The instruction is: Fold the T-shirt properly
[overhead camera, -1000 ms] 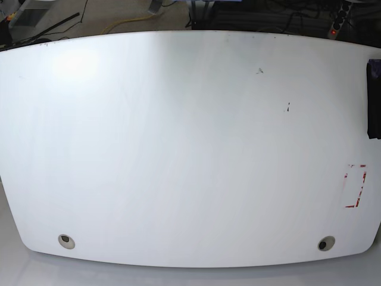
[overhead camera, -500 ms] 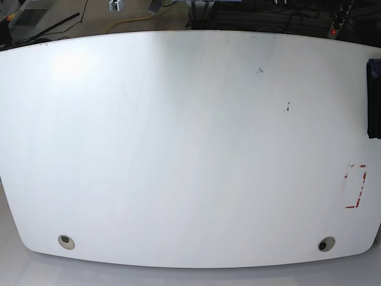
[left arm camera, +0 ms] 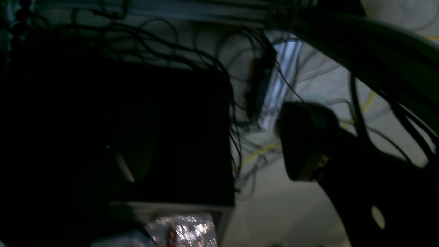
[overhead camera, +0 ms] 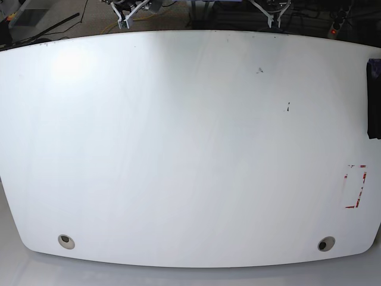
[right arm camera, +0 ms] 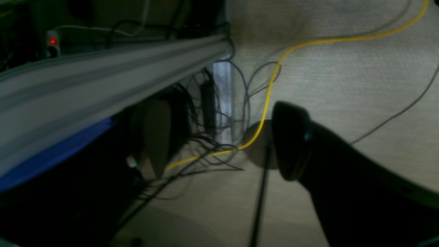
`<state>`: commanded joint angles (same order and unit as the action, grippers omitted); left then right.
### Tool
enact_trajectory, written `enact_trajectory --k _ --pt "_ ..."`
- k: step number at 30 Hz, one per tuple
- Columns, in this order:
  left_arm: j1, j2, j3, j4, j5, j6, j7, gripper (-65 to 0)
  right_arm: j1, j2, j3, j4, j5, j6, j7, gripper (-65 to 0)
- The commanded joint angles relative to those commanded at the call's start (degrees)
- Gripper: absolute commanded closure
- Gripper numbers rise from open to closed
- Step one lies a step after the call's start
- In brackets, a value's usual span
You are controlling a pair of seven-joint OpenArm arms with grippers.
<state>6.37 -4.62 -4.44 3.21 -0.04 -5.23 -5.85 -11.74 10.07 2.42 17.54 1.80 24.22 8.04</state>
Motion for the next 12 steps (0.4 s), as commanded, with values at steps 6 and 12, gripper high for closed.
enact_trajectory --k 6,12 --pt "0.4 0.1 0.0 2.1 0.0 0.2 0.6 -51.9 0.0 0.1 -1.4 0.0 0.0 -2.55 0.0 -44.4" --pt "0.4 0.1 0.0 2.1 0.0 0.3 0.6 -51.9 0.0 0.1 -1.4 0.0 0.0 -2.55 0.0 -44.5"
